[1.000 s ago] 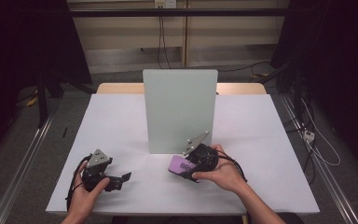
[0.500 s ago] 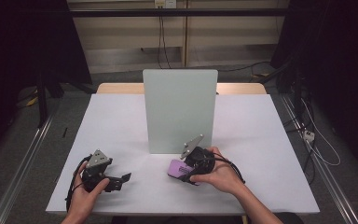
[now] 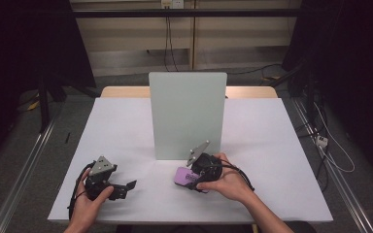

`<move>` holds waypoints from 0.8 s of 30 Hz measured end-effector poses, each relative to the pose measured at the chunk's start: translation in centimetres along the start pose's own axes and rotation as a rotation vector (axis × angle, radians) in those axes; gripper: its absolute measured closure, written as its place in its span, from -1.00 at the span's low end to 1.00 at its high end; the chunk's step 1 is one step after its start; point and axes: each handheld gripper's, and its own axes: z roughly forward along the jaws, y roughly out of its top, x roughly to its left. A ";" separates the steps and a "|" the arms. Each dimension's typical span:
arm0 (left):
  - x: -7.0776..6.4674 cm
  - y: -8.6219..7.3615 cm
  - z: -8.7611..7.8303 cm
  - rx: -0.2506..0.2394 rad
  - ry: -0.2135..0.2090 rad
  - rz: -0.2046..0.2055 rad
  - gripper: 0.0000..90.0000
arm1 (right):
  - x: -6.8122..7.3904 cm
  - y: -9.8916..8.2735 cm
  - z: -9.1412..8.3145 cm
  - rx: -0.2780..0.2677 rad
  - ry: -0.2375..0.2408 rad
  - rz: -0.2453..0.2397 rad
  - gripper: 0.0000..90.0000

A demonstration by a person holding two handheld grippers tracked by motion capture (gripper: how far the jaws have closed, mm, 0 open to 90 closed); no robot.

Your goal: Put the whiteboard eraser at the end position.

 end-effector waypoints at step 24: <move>0.0 0.0 0.0 0.003 0.002 -0.006 -0.89 | -0.5 -0.4 0.5 -0.019 0.017 0.037 -0.09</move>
